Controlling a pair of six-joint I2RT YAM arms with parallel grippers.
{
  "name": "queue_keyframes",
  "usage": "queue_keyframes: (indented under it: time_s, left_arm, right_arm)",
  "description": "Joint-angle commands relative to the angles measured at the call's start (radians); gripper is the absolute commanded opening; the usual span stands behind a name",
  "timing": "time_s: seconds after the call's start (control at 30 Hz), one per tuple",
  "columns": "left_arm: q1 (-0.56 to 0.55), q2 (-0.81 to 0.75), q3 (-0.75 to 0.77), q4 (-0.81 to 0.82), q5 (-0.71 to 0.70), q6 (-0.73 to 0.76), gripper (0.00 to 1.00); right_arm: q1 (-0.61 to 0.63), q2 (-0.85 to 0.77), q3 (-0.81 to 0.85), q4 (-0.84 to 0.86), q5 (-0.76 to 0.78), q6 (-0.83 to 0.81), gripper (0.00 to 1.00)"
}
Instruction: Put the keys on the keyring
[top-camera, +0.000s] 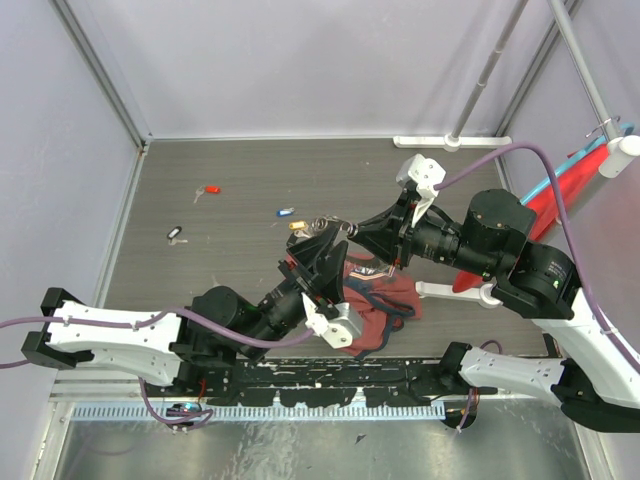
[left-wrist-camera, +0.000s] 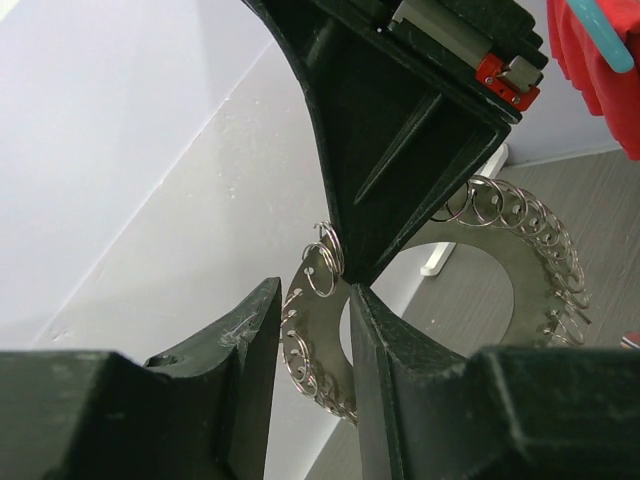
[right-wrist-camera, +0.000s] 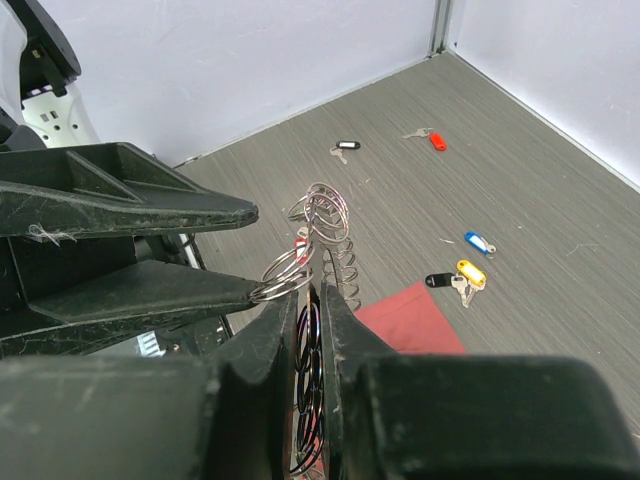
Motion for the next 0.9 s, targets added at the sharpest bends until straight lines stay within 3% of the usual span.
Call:
queue_keyframes:
  time_s: [0.0, 0.7, 0.87]
  left_arm:
    - [-0.005, -0.01, 0.013, 0.053, -0.016, 0.025, 0.4]
    - [-0.004, 0.026, 0.002, 0.077, -0.025, 0.056, 0.37]
    - [-0.005, 0.027, 0.003, 0.086, -0.029, 0.065, 0.3]
  right_arm:
    - [-0.001, -0.012, 0.02, 0.069, -0.009, 0.005, 0.01]
    - [-0.001, -0.028, 0.013, 0.073, -0.034, 0.01, 0.01]
    - [-0.001, -0.03, 0.011, 0.07, -0.031, 0.01, 0.01]
